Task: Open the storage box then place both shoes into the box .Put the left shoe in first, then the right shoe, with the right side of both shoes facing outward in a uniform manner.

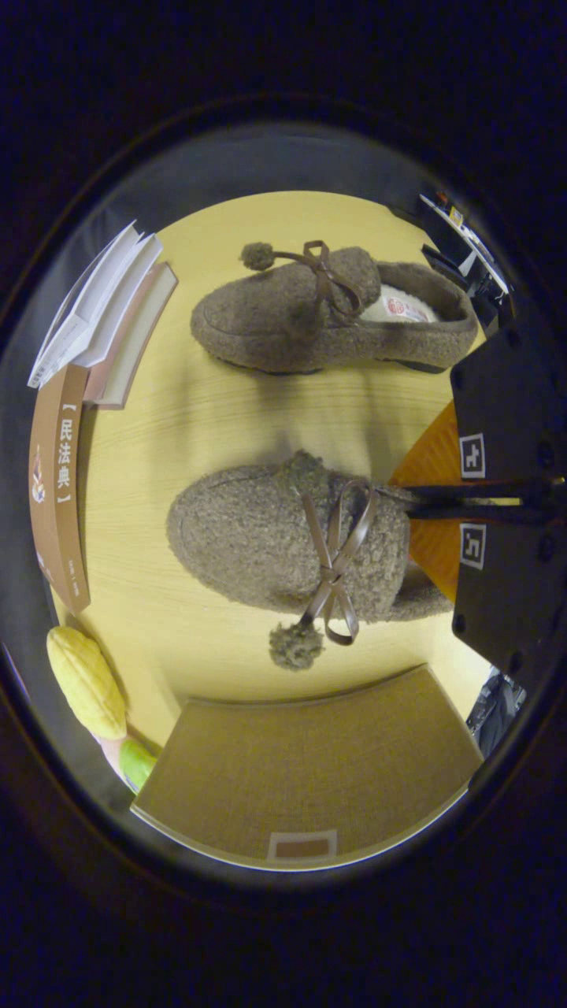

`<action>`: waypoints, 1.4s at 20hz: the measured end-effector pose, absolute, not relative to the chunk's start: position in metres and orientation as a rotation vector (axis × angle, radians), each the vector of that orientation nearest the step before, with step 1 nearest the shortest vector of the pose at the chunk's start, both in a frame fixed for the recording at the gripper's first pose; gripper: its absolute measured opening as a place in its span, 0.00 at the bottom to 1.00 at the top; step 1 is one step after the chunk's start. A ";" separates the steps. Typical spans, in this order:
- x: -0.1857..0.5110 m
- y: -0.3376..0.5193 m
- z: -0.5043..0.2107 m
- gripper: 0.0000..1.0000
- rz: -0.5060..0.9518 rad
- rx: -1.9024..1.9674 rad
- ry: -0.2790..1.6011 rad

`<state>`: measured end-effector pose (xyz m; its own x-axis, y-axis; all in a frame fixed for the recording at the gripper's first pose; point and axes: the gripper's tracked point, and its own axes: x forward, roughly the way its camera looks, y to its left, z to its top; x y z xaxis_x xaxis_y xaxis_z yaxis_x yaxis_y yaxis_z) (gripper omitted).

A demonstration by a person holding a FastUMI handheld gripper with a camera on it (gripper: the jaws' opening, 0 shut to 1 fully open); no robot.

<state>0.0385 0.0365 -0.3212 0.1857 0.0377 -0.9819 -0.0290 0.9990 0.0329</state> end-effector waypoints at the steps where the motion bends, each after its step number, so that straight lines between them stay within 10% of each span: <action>1: 0.038 0.036 -0.319 0.06 0.040 0.014 1.377; 17: 0.014 0.042 -0.159 0.04 -0.116 -0.201 1.223; 28: 0.020 0.198 -0.075 0.04 0.054 -0.209 1.108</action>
